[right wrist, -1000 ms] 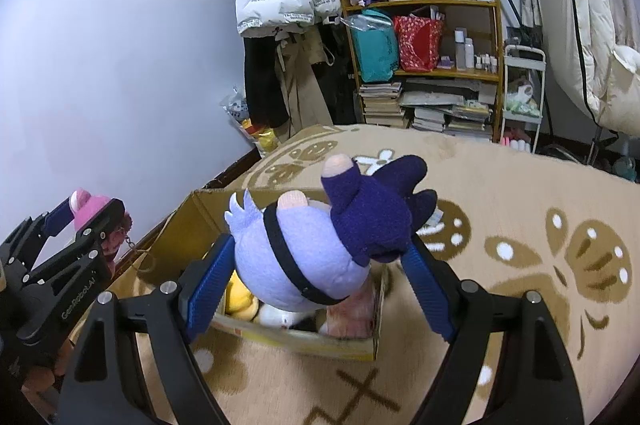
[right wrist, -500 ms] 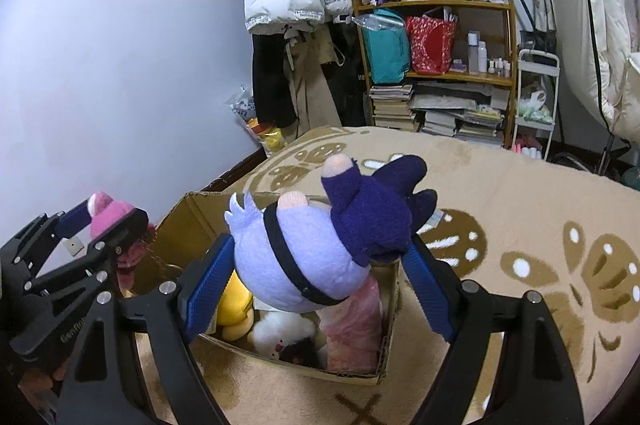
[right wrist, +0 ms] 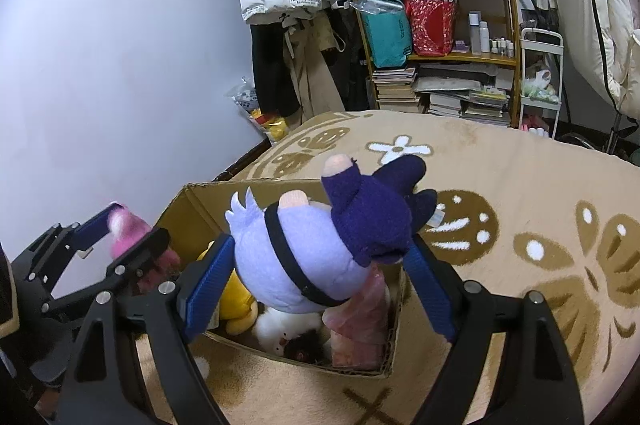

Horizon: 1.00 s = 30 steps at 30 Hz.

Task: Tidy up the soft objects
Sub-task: 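Lower both plushes into the box and open both tools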

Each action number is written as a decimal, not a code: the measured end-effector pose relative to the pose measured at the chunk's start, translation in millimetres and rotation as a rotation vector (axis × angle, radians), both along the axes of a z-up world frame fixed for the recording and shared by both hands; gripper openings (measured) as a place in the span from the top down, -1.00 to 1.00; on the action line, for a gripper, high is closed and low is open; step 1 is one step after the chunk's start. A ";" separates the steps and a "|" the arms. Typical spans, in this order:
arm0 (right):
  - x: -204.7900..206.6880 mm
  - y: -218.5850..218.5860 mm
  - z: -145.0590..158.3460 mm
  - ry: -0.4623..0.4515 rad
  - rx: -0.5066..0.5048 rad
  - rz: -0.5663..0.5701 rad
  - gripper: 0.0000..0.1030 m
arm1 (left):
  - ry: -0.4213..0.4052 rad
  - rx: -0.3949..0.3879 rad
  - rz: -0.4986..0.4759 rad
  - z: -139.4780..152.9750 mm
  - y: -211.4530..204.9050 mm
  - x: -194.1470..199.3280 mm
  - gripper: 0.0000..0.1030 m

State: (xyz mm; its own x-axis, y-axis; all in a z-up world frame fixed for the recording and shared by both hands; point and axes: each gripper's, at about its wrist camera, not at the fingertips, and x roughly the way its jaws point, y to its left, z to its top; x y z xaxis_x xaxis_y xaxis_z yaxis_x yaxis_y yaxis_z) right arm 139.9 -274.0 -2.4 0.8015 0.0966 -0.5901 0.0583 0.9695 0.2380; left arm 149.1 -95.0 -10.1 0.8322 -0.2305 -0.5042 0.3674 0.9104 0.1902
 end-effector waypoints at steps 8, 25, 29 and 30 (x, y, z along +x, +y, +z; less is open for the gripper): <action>-2.5 -3.2 1.5 -0.012 0.024 -0.010 -0.75 | 0.008 0.012 0.004 -2.7 -3.8 1.8 -0.11; -15.2 -5.8 12.9 -0.022 0.057 -0.032 -1.00 | 0.028 0.005 0.124 11.0 24.9 -14.4 -0.85; -27.6 -3.7 23.0 -0.028 0.041 -0.041 -1.00 | 0.021 -0.011 0.145 20.3 35.9 -26.4 -0.92; -31.3 -2.8 25.4 -0.030 0.038 -0.042 -1.00 | 0.019 -0.012 0.149 22.4 38.3 -28.8 -0.93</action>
